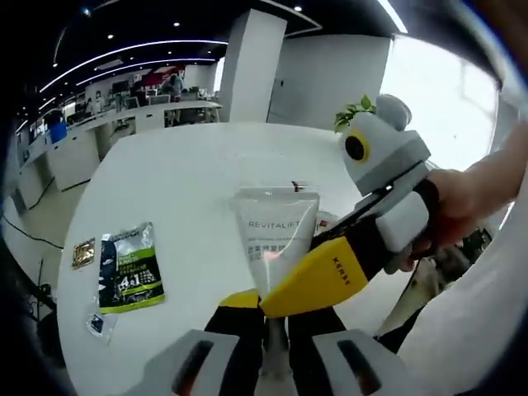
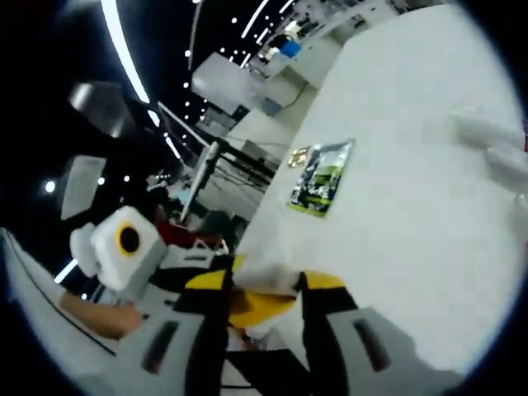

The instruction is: Arrange the skincare products in the storage area until every visible bottle or jar stands upright without overlapping.

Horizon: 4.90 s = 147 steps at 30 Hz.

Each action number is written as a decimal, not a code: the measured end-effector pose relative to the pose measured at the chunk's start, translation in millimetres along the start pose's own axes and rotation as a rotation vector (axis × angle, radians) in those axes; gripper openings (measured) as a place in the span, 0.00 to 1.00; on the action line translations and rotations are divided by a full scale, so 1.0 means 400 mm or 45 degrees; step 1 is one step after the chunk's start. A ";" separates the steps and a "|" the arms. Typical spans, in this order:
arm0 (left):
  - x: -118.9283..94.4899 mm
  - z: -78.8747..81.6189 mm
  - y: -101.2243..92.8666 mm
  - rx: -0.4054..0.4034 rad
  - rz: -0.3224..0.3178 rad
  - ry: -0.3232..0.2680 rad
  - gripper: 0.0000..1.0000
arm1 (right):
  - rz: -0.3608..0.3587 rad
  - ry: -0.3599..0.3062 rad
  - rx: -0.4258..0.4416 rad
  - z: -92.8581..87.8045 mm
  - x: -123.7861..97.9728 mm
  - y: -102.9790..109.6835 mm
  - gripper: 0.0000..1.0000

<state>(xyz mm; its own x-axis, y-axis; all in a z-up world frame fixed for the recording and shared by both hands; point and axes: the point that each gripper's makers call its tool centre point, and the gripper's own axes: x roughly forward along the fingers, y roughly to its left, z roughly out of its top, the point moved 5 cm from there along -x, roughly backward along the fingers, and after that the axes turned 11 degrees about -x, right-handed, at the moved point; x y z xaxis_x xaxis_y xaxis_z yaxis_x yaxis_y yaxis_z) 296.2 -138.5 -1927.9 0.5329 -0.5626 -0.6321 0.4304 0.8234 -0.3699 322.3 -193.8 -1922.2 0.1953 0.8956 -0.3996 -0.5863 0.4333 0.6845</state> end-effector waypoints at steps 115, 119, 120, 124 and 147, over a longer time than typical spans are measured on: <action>0.050 0.042 0.013 0.037 -0.129 -0.068 0.39 | -0.089 0.296 -0.945 0.073 -0.051 -0.013 0.07; 0.068 0.042 -0.011 0.049 -0.169 -0.049 0.41 | -0.144 0.272 -0.934 0.066 -0.077 -0.024 0.07; 0.071 0.041 -0.014 0.058 -0.175 -0.048 0.41 | -0.155 0.268 -0.932 0.065 -0.083 -0.027 0.07; 0.087 0.041 -0.027 0.064 -0.209 -0.028 0.42 | -0.188 0.262 -0.946 0.056 -0.099 -0.030 0.07; 0.073 0.043 0.014 0.022 -0.140 -0.048 0.43 | -0.137 0.351 -1.231 0.067 -0.052 -0.030 0.09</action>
<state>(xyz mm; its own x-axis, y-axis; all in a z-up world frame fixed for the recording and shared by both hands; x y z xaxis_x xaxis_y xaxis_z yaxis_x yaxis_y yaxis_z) 326.8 -151.5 -1936.7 0.5085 -0.6522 -0.5622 0.5001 0.7552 -0.4237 346.3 -214.9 -1905.7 0.1677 0.7494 -0.6405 -0.9858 0.1335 -0.1020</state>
